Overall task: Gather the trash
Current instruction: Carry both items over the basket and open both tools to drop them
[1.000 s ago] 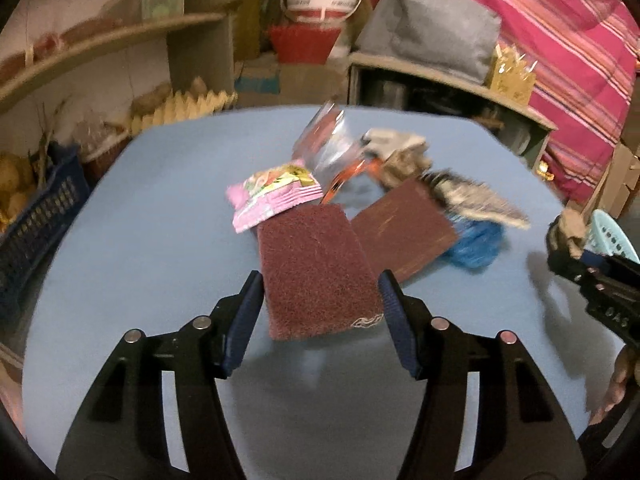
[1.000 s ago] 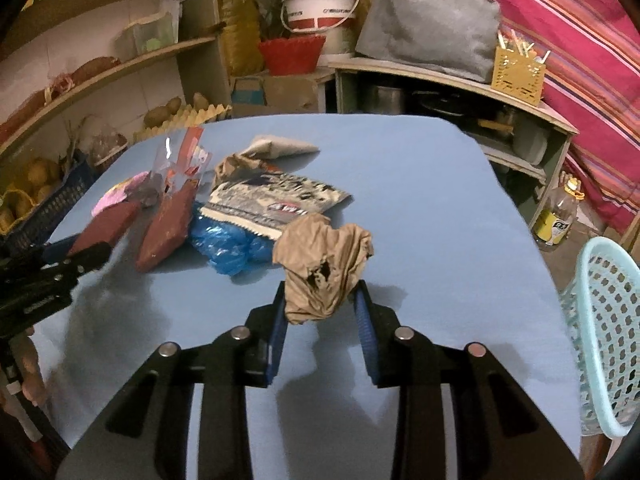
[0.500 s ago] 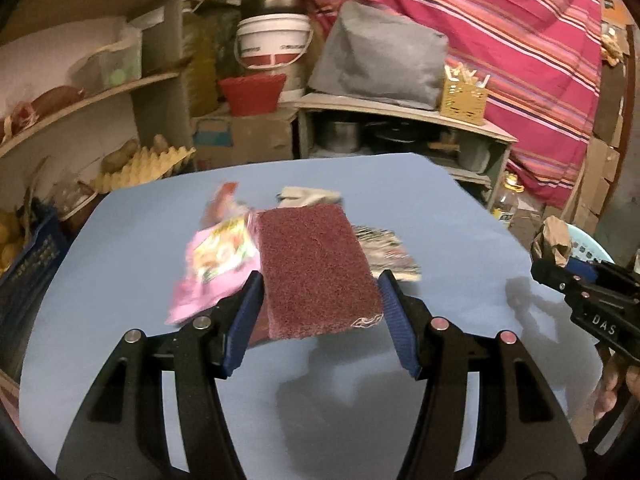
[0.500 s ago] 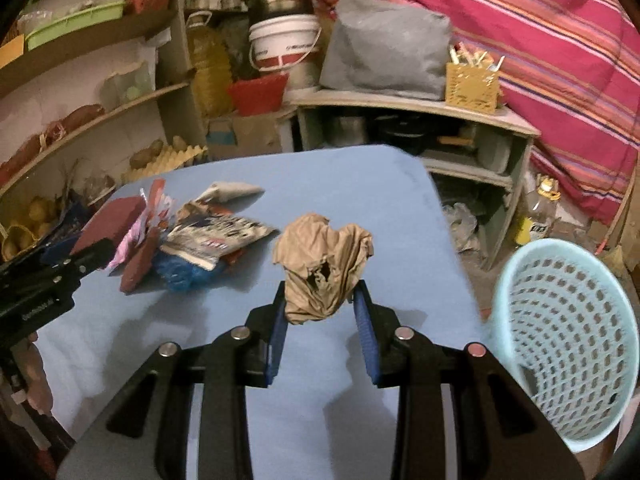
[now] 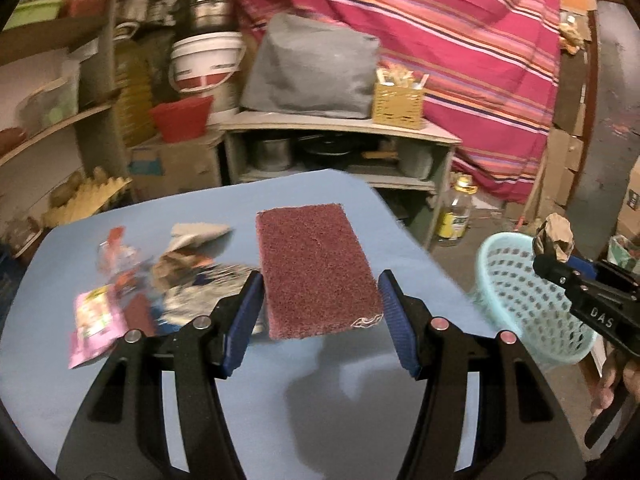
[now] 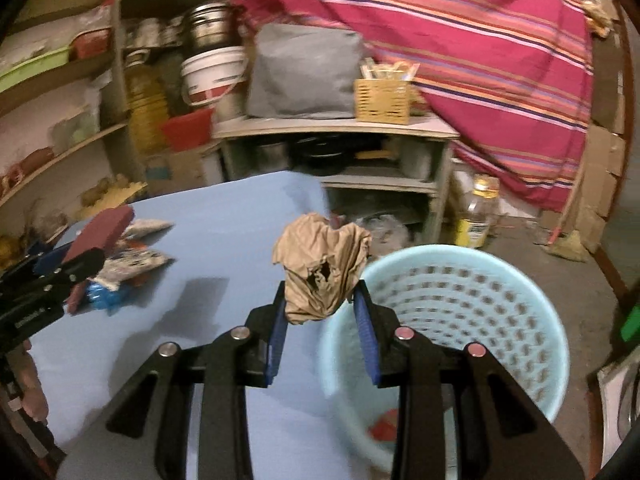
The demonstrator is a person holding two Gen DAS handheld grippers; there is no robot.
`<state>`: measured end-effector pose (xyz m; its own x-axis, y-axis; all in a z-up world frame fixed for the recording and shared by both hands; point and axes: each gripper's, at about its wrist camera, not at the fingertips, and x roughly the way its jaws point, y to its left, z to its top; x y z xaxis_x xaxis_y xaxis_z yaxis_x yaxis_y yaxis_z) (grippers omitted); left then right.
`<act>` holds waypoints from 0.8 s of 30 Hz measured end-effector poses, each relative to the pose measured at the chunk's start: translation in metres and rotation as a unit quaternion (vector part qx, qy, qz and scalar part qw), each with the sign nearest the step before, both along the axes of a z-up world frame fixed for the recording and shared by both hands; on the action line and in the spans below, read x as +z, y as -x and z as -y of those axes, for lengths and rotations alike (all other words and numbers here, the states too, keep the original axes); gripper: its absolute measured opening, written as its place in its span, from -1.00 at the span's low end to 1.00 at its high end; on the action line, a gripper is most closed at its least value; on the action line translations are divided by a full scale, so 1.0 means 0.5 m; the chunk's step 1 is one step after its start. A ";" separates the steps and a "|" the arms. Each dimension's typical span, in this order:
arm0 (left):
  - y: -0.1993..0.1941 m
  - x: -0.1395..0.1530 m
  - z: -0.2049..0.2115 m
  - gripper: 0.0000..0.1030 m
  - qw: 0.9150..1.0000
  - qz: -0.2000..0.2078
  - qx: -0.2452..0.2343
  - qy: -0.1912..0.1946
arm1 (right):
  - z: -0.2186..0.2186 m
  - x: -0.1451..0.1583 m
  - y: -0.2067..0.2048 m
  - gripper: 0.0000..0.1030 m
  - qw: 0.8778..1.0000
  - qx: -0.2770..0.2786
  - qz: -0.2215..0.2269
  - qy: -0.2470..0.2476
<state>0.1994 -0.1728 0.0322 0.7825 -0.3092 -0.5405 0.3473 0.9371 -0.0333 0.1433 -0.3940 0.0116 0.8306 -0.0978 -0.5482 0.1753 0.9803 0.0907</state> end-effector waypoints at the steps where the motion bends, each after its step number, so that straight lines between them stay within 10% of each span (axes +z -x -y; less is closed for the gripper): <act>1: 0.002 0.001 0.014 0.12 1.000 0.001 -0.006 0.001 | 0.023 0.001 0.005 -0.37 1.000 -0.010 0.001 0.000; 24: 0.026 -0.046 0.429 0.13 0.989 -0.007 -0.147 -0.010 | 0.290 -0.031 0.076 -0.37 0.991 -0.132 -0.016 -0.029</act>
<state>0.1863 -0.3872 0.0093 0.6526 -0.5116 -0.5589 0.6048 0.7961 -0.0225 0.1052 -0.5389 -0.0039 0.7619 -0.2765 -0.5857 0.4285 0.8933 0.1357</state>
